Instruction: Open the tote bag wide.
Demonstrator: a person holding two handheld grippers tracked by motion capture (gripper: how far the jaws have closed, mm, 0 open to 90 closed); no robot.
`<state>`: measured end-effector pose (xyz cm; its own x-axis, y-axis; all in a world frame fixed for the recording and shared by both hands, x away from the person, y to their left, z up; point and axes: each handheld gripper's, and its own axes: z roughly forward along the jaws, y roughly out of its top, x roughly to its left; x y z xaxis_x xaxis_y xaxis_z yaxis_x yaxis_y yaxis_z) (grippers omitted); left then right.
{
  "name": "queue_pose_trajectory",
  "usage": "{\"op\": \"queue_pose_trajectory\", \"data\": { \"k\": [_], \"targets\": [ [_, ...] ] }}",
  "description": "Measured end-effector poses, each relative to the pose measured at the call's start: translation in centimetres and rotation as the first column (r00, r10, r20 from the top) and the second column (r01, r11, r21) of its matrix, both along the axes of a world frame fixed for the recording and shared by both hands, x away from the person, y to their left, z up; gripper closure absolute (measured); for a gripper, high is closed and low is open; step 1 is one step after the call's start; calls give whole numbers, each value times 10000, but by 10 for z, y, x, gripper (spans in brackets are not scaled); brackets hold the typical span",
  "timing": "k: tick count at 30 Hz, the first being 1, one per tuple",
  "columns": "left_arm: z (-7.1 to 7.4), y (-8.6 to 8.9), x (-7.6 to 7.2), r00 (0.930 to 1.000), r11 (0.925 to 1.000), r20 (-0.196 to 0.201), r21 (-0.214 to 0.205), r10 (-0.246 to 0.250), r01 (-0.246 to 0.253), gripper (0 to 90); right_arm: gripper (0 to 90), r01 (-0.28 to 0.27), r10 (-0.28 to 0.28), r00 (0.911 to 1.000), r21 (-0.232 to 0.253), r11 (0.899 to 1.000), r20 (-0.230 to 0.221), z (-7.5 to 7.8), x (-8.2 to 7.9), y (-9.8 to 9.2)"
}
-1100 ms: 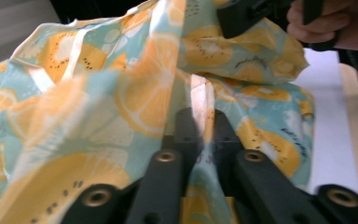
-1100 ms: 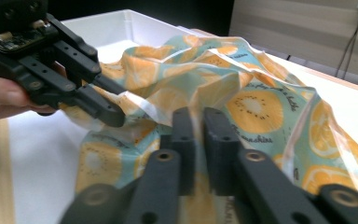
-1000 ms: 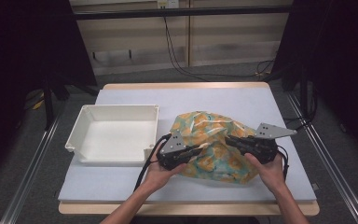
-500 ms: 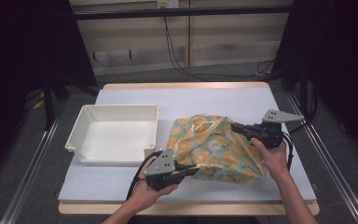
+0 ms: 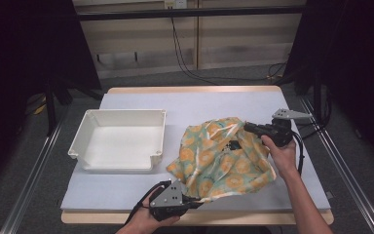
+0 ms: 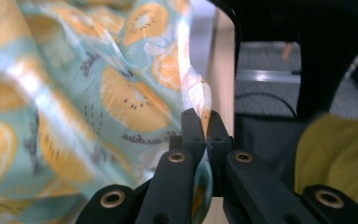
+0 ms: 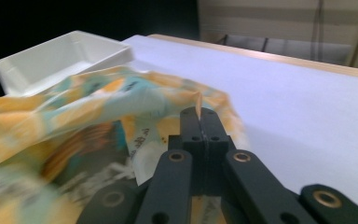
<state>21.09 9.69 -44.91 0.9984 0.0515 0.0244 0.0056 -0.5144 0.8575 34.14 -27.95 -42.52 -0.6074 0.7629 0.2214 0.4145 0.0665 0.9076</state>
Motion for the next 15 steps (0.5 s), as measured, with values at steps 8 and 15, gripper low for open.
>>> {"op": "queue_pose_trajectory", "data": {
  "k": [8, 15],
  "targets": [
    [1, -3, 3, 9990, 9984, -123, -374, 422, -426, 742, 806, -165, 156, 9996, -401, 9991, -218, -1, 3, 3],
    [21, 4, 6, 9976, 9916, 53, -1096, 692, -682, 544, 619, -193, 197, 9998, -557, 9983, 64, 12, -18, -1]
  ]
}}
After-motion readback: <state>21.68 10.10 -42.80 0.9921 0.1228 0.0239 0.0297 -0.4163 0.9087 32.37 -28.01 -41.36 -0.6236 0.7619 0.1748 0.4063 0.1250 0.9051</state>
